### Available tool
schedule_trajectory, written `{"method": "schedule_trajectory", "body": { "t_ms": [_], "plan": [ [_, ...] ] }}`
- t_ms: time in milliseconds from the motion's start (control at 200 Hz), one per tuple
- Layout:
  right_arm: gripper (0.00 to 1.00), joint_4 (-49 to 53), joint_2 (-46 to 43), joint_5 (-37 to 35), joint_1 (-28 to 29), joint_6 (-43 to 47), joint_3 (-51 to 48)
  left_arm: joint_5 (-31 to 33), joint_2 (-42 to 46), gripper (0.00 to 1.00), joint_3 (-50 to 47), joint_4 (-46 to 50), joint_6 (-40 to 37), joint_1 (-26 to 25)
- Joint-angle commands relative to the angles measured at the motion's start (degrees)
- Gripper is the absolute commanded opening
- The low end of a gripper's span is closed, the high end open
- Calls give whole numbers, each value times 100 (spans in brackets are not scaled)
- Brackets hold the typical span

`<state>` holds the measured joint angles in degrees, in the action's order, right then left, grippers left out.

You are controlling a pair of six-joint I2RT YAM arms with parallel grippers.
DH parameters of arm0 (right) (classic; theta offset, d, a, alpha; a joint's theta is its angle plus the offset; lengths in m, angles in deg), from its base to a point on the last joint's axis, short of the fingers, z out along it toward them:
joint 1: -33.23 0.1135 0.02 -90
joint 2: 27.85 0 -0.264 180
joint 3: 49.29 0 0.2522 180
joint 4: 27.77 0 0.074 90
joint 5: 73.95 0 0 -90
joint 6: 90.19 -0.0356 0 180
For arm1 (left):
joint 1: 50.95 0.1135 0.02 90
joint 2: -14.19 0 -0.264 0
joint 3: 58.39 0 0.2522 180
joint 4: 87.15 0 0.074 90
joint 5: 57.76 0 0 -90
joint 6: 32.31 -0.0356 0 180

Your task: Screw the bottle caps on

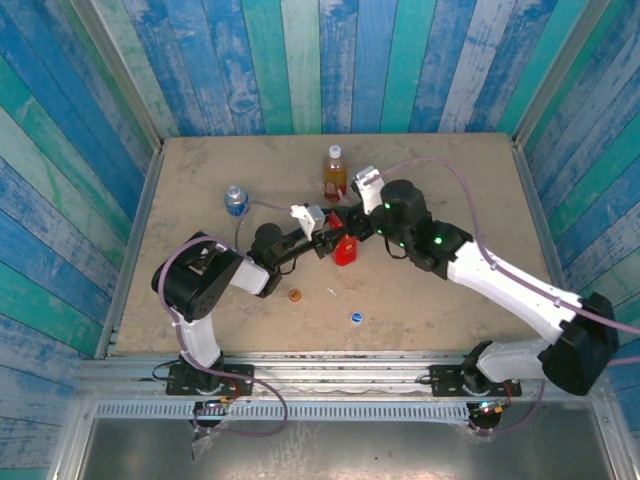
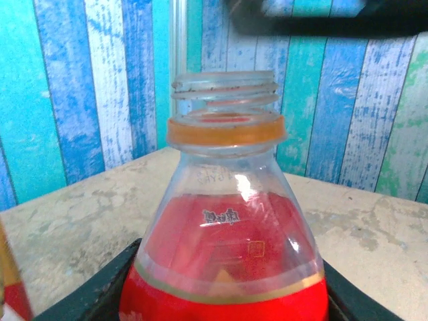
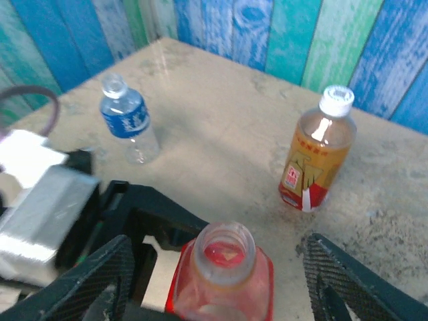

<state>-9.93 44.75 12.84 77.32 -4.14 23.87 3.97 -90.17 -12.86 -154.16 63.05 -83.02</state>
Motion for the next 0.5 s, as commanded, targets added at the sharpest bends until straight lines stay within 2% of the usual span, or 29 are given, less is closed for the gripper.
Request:
{"method": "schedule_trajectory", "body": {
  "t_ms": [0, 200, 320, 496],
  "plan": [
    [72, -374, -437, 762, 93, 590, -390, 59, 462, 49, -191, -142, -102, 182],
    [77, -291, -505, 2047, 419, 1978, -1219, 155, 852, 50, -462, 89, -320, 490],
    [78, -501, -168, 2060, 809, 2414, -1585, 260, 1037, 50, -570, 227, -454, 585],
    [74, -1306, 882, 2024, 1212, 2394, -1740, 355, 1148, 50, -714, 216, -561, 667]
  ]
}}
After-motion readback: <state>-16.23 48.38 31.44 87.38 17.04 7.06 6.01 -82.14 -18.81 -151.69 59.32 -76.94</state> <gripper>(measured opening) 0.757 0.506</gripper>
